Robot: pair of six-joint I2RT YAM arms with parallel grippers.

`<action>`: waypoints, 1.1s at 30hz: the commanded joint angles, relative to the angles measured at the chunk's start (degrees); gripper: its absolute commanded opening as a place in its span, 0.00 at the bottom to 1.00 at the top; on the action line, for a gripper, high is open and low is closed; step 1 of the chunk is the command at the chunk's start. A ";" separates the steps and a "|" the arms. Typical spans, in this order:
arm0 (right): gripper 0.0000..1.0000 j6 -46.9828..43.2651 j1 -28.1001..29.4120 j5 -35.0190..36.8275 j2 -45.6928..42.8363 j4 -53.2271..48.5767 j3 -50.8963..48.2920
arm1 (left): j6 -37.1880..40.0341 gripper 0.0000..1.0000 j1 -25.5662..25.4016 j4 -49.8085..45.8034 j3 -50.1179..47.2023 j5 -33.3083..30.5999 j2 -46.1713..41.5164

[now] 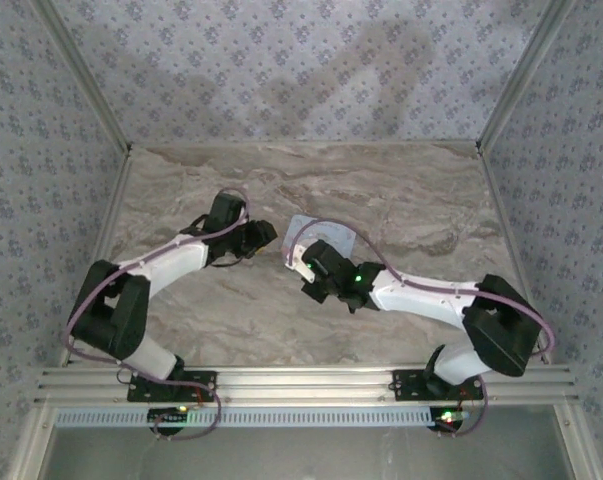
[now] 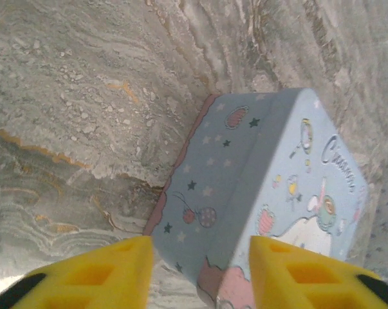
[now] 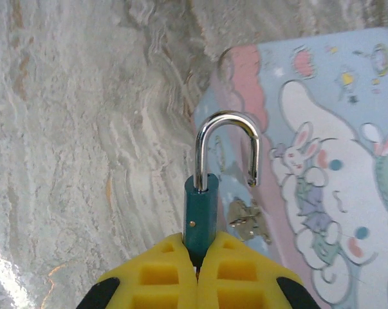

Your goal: Unlock a padlock with a key

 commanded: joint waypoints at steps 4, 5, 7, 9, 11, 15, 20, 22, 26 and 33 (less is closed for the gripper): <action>0.00 4.99 -0.58 2.00 -7.19 -2.89 -1.96 | 2.38 0.55 0.03 -4.42 -2.58 -3.59 -6.38; 0.00 5.73 -0.97 1.75 -8.38 -3.68 -2.15 | 2.51 0.56 0.03 -4.98 -2.96 -4.10 -7.34; 0.00 7.08 -1.84 1.54 -10.93 -4.98 -2.50 | 2.59 0.98 0.03 -5.59 -3.89 -4.54 -8.94; 0.00 8.15 -2.76 1.17 -12.96 -6.34 -2.83 | 2.79 0.98 -0.01 -6.49 -4.56 -5.04 -10.14; 0.00 9.30 -3.44 1.30 -15.02 -7.84 -3.19 | 3.04 0.98 -0.14 -7.22 -5.20 -5.44 -11.22; 0.00 12.25 -5.92 1.00 -19.21 -10.77 -4.07 | 3.04 0.98 -0.88 -7.91 -6.64 -7.09 -13.78; 0.00 16.34 -11.01 0.21 -23.63 -14.48 -4.41 | 4.65 0.98 -2.75 -9.56 -6.85 -9.82 -15.13; 0.00 17.99 -13.77 -0.14 -25.50 -15.96 -4.48 | 5.28 0.98 -3.66 -9.94 -7.03 -10.95 -15.54; 0.00 20.78 -20.03 -1.25 -27.75 -19.38 -4.30 | 6.27 0.98 -4.91 -10.81 -7.17 -13.14 -16.42; 0.00 25.00 -30.94 -2.41 -28.65 -23.41 -4.73 | 6.36 0.98 -5.51 -11.03 -8.08 -14.02 -17.60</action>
